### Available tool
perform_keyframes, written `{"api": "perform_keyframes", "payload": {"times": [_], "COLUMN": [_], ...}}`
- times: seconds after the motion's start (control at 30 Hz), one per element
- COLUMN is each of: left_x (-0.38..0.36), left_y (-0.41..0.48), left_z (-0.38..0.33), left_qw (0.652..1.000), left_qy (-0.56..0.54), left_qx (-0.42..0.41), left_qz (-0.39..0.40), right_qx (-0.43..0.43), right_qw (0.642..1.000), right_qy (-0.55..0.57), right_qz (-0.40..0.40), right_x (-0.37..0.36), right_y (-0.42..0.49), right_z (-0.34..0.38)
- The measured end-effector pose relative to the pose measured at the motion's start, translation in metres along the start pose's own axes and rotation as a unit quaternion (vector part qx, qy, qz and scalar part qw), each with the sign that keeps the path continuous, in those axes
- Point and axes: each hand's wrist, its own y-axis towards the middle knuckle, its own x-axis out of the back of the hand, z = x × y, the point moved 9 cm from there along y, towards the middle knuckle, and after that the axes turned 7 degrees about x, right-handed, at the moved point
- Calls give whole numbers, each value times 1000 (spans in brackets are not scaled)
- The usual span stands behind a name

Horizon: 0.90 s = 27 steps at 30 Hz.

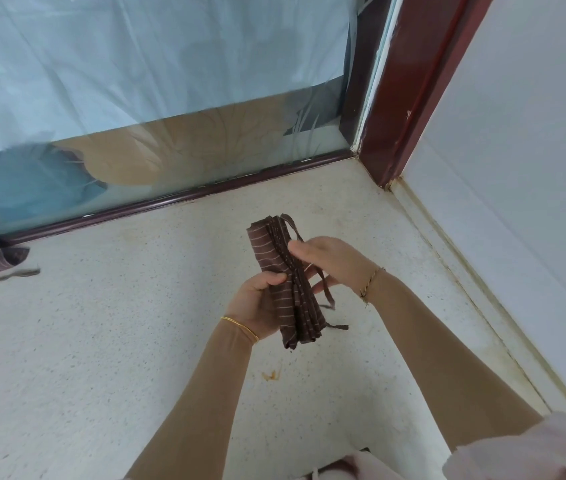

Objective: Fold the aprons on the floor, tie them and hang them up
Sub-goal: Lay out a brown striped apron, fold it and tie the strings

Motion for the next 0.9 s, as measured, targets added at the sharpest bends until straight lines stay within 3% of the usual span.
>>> {"api": "perform_keyframes", "payload": {"times": [0.2, 0.4, 0.53, 0.63, 0.77, 0.9], "left_x": [14, 21, 29, 31, 28, 18], "left_y": [4, 5, 1, -3, -8, -9], "left_z": [-3, 0, -2, -12, -26, -35], "left_qw": [997, 993, 973, 946, 901, 906], "left_qy": [-5, -31, 65, 91, 178, 187], "left_qx": [-29, -31, -30, -88, -141, -156], "left_qz": [-65, -110, -220, -300, -369, -345], "right_qx": [1, 27, 18, 42, 86, 90], "right_qw": [994, 975, 912, 866, 846, 855], "right_qy": [-108, -206, -380, -463, -477, -471], "right_qz": [19, -77, -151, -183, -221, -197], "right_x": [-13, -1, 9, 4, -4, -9], "right_y": [-11, -13, -18, -21, -25, -26], "right_z": [-13, -5, 6, 10, 11, 9]}}
